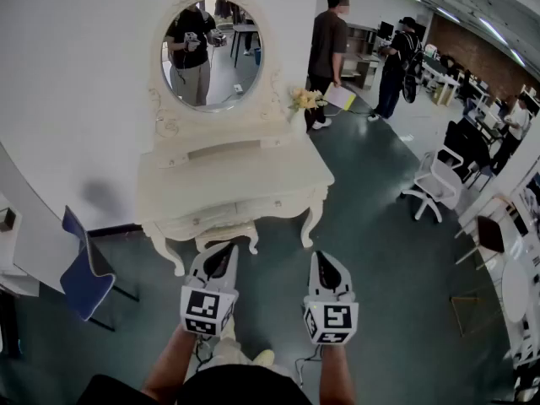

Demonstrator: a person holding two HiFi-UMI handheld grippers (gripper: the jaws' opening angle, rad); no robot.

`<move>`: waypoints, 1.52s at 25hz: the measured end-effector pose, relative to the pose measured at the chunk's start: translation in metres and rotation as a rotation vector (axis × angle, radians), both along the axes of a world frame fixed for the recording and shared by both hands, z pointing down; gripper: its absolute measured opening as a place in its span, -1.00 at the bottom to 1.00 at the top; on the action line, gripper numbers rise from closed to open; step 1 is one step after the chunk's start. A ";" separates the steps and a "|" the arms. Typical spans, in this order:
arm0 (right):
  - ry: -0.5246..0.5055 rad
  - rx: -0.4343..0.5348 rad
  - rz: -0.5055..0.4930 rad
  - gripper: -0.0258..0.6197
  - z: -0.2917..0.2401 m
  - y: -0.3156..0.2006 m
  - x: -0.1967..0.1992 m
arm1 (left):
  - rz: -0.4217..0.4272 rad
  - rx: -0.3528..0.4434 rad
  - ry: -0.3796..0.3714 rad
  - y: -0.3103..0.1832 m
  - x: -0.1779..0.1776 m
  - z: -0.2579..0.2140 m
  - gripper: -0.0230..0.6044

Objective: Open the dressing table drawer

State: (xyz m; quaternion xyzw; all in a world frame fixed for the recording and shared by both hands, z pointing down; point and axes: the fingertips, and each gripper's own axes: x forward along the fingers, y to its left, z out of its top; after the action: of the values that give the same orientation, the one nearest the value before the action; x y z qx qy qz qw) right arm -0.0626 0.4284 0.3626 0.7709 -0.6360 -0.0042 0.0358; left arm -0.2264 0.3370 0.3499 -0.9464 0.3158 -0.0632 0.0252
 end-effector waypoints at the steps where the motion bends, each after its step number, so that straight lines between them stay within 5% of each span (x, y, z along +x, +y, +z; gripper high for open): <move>1: 0.002 0.000 0.000 -0.92 0.000 0.000 0.001 | 0.000 0.000 -0.001 0.000 0.001 -0.001 -0.92; 20: -0.010 -0.015 0.020 -0.92 0.008 -0.023 0.038 | 0.020 -0.013 0.006 -0.029 0.040 0.002 -0.92; 38: -0.003 -0.050 0.016 -0.92 0.008 -0.204 0.121 | 0.028 -0.044 0.017 -0.212 0.129 0.003 -0.92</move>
State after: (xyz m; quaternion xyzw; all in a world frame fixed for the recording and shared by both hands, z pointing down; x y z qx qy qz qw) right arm 0.0587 0.2241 0.3704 0.7749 -0.6296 0.0134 0.0541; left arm -0.0973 0.1252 0.3526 -0.9515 0.3015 -0.0617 0.0027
